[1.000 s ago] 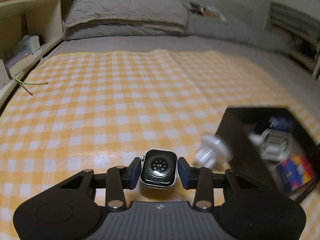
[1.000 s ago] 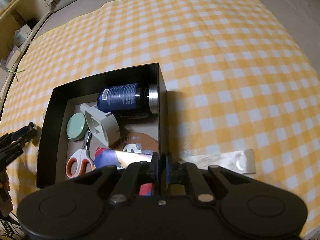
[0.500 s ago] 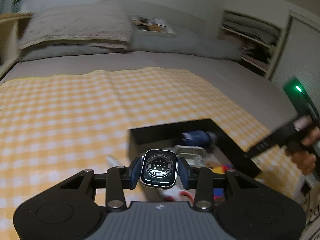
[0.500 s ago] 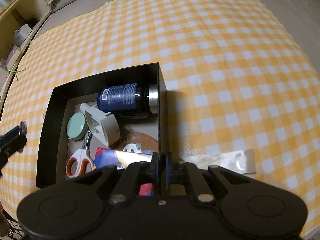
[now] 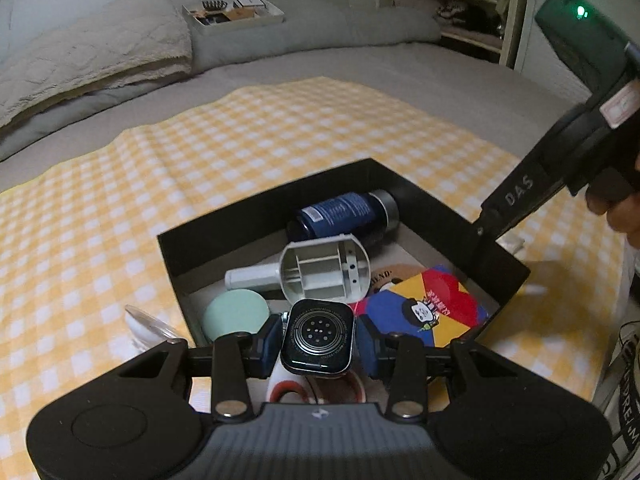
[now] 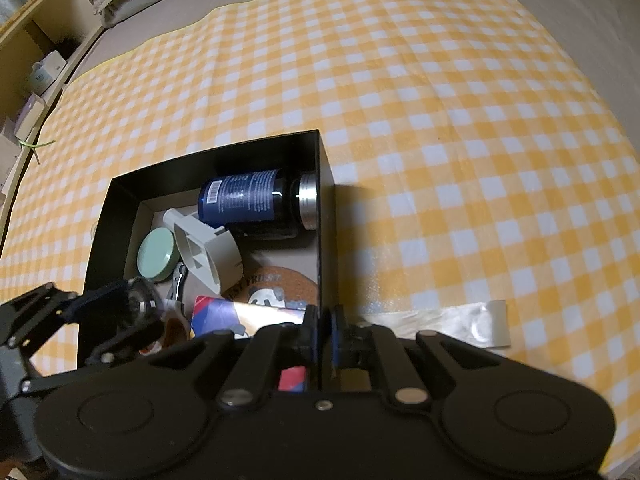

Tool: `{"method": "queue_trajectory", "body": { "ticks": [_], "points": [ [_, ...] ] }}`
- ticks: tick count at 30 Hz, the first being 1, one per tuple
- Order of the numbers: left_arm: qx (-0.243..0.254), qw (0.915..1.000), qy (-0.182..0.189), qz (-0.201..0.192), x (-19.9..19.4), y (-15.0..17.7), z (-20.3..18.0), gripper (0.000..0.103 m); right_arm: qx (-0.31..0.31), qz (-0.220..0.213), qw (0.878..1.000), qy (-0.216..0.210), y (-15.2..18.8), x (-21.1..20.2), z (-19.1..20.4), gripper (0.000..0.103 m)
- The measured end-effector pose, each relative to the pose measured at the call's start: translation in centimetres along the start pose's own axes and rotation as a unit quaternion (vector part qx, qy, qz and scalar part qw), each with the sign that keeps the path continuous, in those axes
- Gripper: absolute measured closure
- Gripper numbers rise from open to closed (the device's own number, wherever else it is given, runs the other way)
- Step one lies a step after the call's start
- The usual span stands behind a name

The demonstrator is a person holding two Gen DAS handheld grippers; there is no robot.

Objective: Organize rigid objects
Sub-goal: 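Lower the smartwatch into the black box and open the left tool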

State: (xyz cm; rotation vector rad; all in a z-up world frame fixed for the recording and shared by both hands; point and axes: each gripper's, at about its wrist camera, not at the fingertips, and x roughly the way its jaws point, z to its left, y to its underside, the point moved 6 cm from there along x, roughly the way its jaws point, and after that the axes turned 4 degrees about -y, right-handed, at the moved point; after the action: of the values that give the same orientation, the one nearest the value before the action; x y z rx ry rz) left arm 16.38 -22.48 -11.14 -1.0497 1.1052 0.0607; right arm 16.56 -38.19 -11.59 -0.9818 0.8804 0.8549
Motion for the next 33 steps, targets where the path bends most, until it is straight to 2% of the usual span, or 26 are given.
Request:
{"method": "queue_trajectory", "body": {
  "ticks": [6, 9, 15, 20, 24, 29, 33],
  "points": [
    [-0.005, 0.9999, 0.005, 0.01, 0.7, 0.2, 0.0, 0.06, -0.002, 0.0, 1.0, 0.001, 0.0, -0.1, 0.0, 0.096],
    [-0.007, 0.9999, 0.007, 0.008, 0.5, 0.1, 0.1, 0.049, -0.001, 0.0, 1.0, -0.001, 0.0, -0.1, 0.0, 0.096],
    [-0.011, 0.9999, 0.01, 0.007, 0.4, 0.1, 0.1, 0.046, -0.003, -0.001, 1.0, 0.002, 0.1, -0.2, 0.1, 0.096],
    [-0.019, 0.9998, 0.009, -0.004, -0.6, -0.3, 0.1, 0.036, -0.003, -0.001, 1.0, 0.002, 0.1, -0.2, 0.1, 0.096],
    [-0.023, 0.9995, 0.011, -0.021, -2.0, -1.0, 0.1, 0.029, -0.003, -0.001, 1.0, 0.002, 0.1, -0.1, 0.1, 0.096],
    [-0.037, 0.9973, 0.007, -0.064, -5.0, -2.1, 0.6, 0.009, -0.004, -0.001, 1.0, 0.002, 0.1, -0.1, 0.2, 0.096],
    [-0.044, 0.9949, -0.019, -0.089, -6.7, -2.5, 2.4, 0.003, -0.008, -0.002, 1.0, 0.003, 0.2, -0.1, 0.2, 0.096]
  ]
}}
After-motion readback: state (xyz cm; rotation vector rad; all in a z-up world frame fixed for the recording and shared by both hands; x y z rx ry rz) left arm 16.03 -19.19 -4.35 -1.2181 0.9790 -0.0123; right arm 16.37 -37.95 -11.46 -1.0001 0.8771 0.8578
